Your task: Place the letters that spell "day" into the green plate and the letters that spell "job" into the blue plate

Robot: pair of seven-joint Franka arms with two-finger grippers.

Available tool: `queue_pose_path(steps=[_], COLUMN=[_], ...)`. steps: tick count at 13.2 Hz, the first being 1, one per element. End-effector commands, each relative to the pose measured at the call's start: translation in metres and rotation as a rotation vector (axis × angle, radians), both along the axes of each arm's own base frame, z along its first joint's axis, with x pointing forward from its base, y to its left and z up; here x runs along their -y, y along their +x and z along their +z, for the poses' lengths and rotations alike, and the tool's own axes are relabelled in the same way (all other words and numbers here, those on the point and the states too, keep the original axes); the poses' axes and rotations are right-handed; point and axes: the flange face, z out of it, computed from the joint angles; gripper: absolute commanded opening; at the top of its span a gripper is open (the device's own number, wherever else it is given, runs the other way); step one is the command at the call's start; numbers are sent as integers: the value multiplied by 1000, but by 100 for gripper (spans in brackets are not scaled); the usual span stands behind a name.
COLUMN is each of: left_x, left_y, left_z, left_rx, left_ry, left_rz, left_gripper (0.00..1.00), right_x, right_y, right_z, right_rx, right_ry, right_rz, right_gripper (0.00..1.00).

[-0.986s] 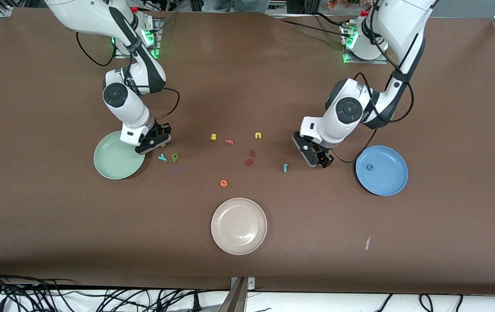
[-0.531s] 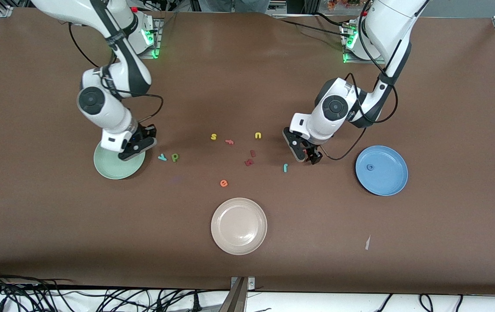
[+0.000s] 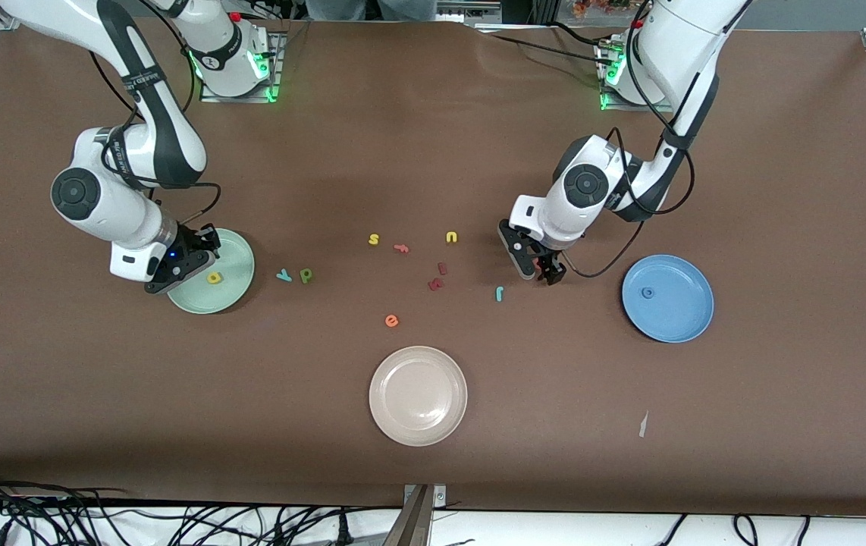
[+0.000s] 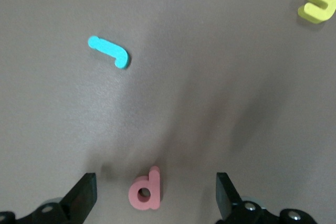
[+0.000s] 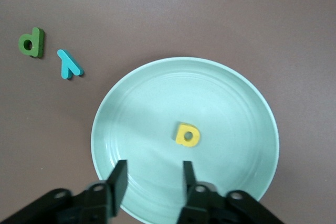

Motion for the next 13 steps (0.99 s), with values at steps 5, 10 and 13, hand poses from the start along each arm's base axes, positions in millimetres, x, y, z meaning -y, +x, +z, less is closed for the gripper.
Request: queue_pose_path(steps=[5, 10, 13], left_x=[-10, -15, -16], left_y=[-7, -2, -2], left_z=[-11, -11, -12], left_rx=[31, 67, 69], left_ry=[-2, 27, 30], left_rz=[-18, -78, -84], left_gripper=[94, 51, 18], right_x=[-57, -141, -137], right_y=[28, 24, 12], right_z=[0, -26, -44], right_rx=[20, 67, 79], right_ry=[24, 41, 37], right_rz=[9, 133, 142], right_gripper=[62, 63, 63])
